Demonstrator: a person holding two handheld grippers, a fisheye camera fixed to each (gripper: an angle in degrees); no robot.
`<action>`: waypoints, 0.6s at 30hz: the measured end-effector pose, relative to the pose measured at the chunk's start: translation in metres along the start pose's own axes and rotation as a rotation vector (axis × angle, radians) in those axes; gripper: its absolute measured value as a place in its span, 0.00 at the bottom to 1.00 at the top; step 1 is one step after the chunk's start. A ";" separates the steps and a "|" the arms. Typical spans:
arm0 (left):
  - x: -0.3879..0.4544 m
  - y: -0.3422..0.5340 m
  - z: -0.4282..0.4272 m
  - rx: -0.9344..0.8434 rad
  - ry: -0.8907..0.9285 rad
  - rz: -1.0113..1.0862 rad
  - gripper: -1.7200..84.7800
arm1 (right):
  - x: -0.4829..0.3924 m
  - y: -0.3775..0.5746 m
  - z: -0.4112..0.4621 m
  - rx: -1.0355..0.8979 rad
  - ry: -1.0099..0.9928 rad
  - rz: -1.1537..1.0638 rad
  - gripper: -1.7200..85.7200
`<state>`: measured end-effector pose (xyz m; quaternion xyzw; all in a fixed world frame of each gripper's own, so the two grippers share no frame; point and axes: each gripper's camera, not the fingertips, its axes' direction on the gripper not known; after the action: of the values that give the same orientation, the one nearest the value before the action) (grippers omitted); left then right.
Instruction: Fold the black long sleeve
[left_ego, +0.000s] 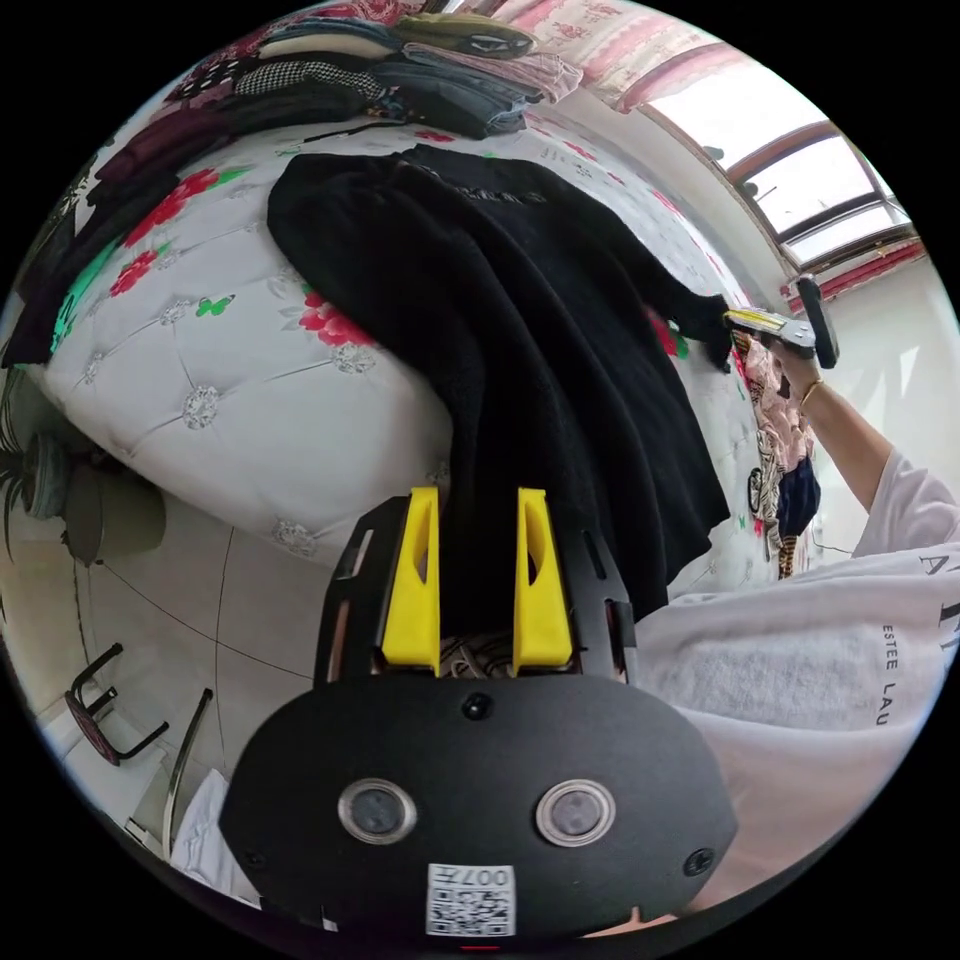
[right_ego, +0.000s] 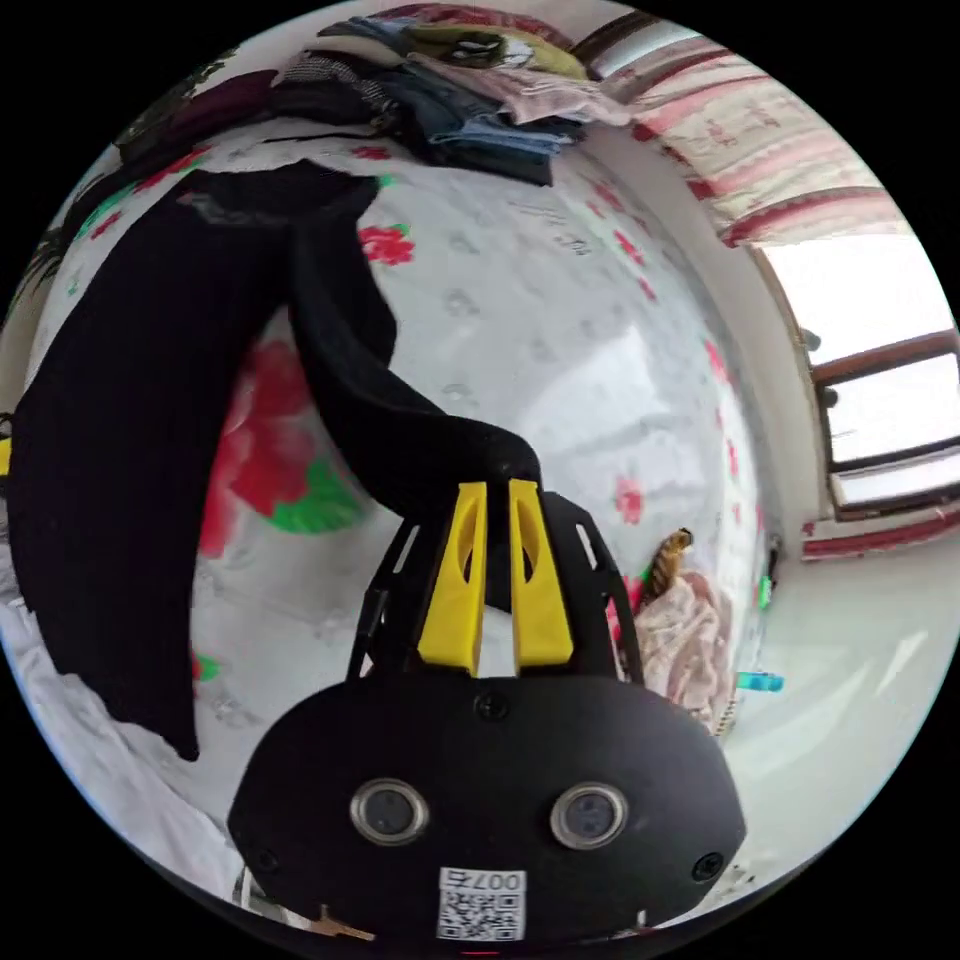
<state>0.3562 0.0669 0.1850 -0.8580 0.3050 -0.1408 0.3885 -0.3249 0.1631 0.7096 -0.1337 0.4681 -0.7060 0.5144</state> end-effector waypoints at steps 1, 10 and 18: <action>-0.001 -0.003 -0.002 0.001 -0.006 0.002 0.15 | 0.018 -0.002 -0.006 0.021 0.071 0.055 0.11; -0.018 -0.033 0.002 -0.028 0.002 -0.058 0.03 | 0.127 0.025 -0.051 0.177 -0.164 0.452 0.12; -0.123 -0.055 -0.130 0.127 -0.331 -0.238 0.02 | -0.109 0.104 -0.070 0.160 -0.605 0.088 0.11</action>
<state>0.2219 0.0977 0.3116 -0.8732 0.1242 -0.0618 0.4673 -0.2617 0.2887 0.6216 -0.2763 0.2421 -0.6459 0.6693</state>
